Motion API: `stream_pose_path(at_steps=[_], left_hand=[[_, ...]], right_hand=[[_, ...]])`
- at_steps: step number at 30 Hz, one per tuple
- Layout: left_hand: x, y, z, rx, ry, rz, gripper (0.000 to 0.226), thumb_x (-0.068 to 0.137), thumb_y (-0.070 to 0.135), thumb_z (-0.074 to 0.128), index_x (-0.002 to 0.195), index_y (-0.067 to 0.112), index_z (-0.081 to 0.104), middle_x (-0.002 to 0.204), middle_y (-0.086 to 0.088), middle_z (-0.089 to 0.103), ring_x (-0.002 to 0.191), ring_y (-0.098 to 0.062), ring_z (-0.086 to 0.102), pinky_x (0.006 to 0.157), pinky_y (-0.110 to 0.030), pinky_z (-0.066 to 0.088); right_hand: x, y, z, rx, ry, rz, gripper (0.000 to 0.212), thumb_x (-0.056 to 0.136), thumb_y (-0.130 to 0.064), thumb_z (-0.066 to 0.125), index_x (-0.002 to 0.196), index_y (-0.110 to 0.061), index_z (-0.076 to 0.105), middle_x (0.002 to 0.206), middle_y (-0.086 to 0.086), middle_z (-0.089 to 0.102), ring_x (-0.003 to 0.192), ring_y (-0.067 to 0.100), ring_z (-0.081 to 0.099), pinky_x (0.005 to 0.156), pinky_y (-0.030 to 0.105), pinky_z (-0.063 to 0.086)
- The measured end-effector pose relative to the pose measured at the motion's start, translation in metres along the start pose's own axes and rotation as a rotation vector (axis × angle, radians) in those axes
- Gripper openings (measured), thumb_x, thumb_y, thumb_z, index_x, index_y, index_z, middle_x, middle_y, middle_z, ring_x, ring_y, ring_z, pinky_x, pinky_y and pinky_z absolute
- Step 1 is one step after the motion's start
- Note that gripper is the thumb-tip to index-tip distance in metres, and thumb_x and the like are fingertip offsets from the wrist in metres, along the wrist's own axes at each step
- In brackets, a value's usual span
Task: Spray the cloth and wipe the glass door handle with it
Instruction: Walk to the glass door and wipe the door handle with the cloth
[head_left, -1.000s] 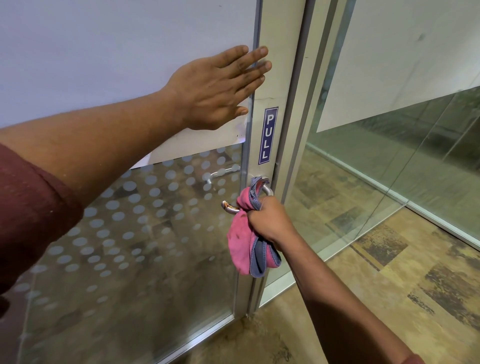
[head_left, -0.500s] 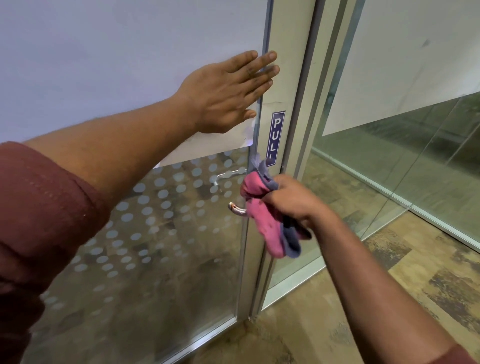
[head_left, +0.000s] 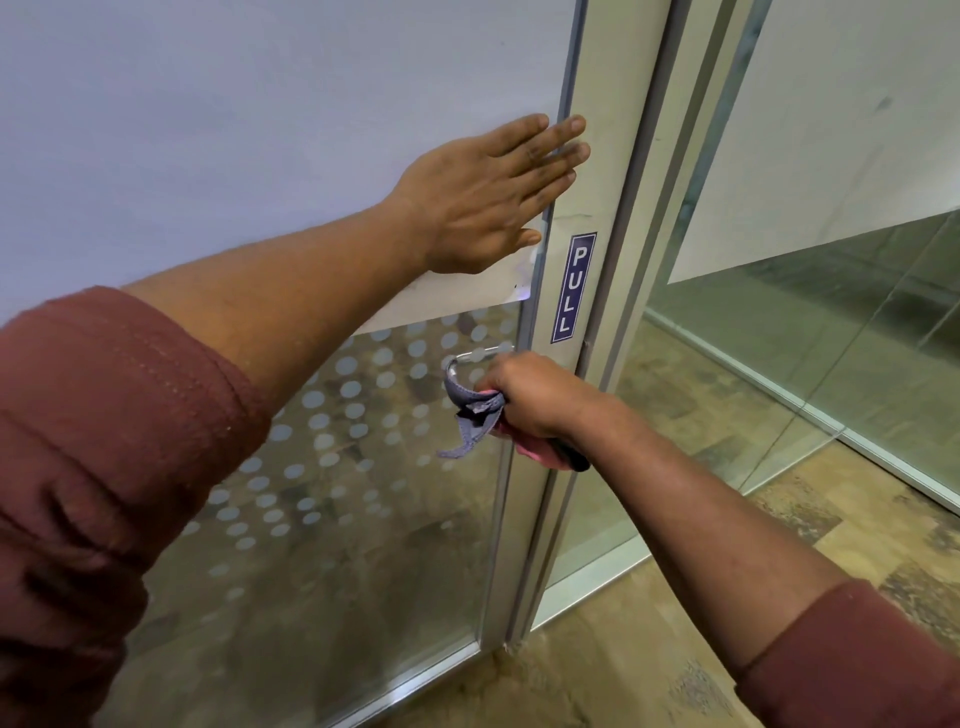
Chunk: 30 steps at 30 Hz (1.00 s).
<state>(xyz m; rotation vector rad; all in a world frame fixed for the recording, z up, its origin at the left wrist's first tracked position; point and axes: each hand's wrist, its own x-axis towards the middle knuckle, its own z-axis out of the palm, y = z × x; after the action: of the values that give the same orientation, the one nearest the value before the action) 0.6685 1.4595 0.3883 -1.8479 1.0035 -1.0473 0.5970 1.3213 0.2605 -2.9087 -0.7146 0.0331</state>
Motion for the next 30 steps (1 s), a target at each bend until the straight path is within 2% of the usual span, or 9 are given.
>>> stream_pose_path(at_steps=[1, 4, 9, 13, 19, 22, 27, 28, 30], left_hand=[[0.000, 0.000, 0.000, -0.001, 0.003, 0.002, 0.069, 0.104, 0.048, -0.004, 0.159, 0.007, -0.003, 0.170, -0.013, -0.002, 0.158, -0.031, -0.007, 0.129, -0.045, 0.008], [0.000, 0.000, 0.000, -0.005, 0.007, -0.001, 0.069, 0.104, 0.048, -0.004, 0.159, 0.007, -0.002, 0.170, -0.013, -0.001, 0.158, -0.030, -0.006, 0.129, -0.044, 0.007], [0.001, 0.000, 0.003, 0.007, 0.005, 0.006, 0.070, 0.104, 0.048, -0.005, 0.159, 0.006, -0.003, 0.170, -0.014, -0.002, 0.158, -0.032, -0.006, 0.128, -0.045, 0.010], [0.001, -0.001, 0.005, 0.027, 0.011, 0.011, 0.069, 0.104, 0.048, -0.005, 0.159, 0.005, -0.003, 0.170, -0.015, -0.001, 0.158, -0.032, -0.005, 0.128, -0.045, 0.010], [0.001, 0.000, 0.006, 0.022, 0.016, 0.013, 0.069, 0.105, 0.048, -0.004, 0.159, 0.005, -0.003, 0.170, -0.015, 0.000, 0.158, -0.033, -0.004, 0.128, -0.045, 0.011], [0.001, 0.000, 0.006, 0.020, 0.012, 0.010, 0.069, 0.105, 0.048, -0.004, 0.159, 0.006, -0.004, 0.170, -0.015, 0.000, 0.158, -0.032, -0.004, 0.128, -0.045, 0.010], [0.001, -0.001, 0.005, 0.013, 0.005, 0.011, 0.069, 0.104, 0.047, -0.005, 0.158, 0.005, -0.005, 0.170, -0.015, -0.001, 0.158, -0.033, -0.005, 0.128, -0.045, 0.011], [0.001, -0.001, 0.004, 0.013, 0.002, 0.011, 0.069, 0.104, 0.047, -0.006, 0.158, 0.005, -0.005, 0.170, -0.015, -0.001, 0.158, -0.033, -0.005, 0.128, -0.045, 0.011], [0.002, 0.000, 0.005, 0.021, 0.004, 0.015, 0.069, 0.104, 0.047, -0.006, 0.158, 0.005, -0.005, 0.170, -0.015, -0.001, 0.158, -0.033, -0.005, 0.128, -0.045, 0.010]], right_hand=[[0.000, -0.001, 0.002, -0.019, -0.005, -0.024, 0.004, 0.080, -0.015, 0.067, 0.078, -0.018, 0.066, 0.083, 0.003, 0.063, 0.079, 0.026, 0.058, 0.063, 0.032, 0.040], [-0.001, -0.001, 0.004, -0.014, -0.064, -0.036, 0.019, 0.088, -0.013, 0.058, 0.100, -0.018, 0.073, 0.088, 0.004, 0.065, 0.080, 0.022, 0.055, 0.067, 0.029, 0.036], [-0.004, 0.002, 0.015, 0.006, -0.080, -0.081, 0.040, 0.088, -0.007, 0.055, 0.118, -0.030, 0.066, 0.095, 0.000, 0.060, 0.093, 0.022, 0.059, 0.077, 0.035, 0.046], [-0.011, 0.007, 0.024, -0.044, -0.023, -0.128, 0.037, 0.084, -0.003, 0.054, 0.110, -0.027, 0.065, 0.089, -0.002, 0.051, 0.086, 0.022, 0.056, 0.072, 0.033, 0.045], [-0.014, 0.007, 0.042, -0.235, 0.049, -0.166, 0.045, 0.078, 0.011, 0.058, 0.111, -0.018, 0.062, 0.087, 0.004, 0.044, 0.072, 0.031, 0.057, 0.060, 0.044, 0.053], [-0.020, 0.007, 0.043, -0.324, 0.093, -0.186, 0.040, 0.076, 0.012, 0.060, 0.109, -0.011, 0.065, 0.086, 0.004, 0.042, 0.073, 0.029, 0.054, 0.053, 0.038, 0.043], [-0.033, 0.010, 0.039, -0.322, 0.106, -0.174, 0.031, 0.088, 0.002, 0.054, 0.113, -0.013, 0.064, 0.098, 0.004, 0.051, 0.098, 0.026, 0.055, 0.048, 0.026, 0.015], [-0.034, 0.012, 0.037, -0.276, 0.110, -0.175, 0.032, 0.087, 0.001, 0.053, 0.112, -0.015, 0.065, 0.097, 0.003, 0.052, 0.098, 0.026, 0.056, 0.049, 0.024, 0.019], [-0.036, 0.021, 0.030, -0.212, 0.139, -0.205, 0.042, 0.080, 0.005, 0.058, 0.111, -0.021, 0.069, 0.094, 0.000, 0.057, 0.093, 0.025, 0.062, 0.058, 0.026, 0.042]])
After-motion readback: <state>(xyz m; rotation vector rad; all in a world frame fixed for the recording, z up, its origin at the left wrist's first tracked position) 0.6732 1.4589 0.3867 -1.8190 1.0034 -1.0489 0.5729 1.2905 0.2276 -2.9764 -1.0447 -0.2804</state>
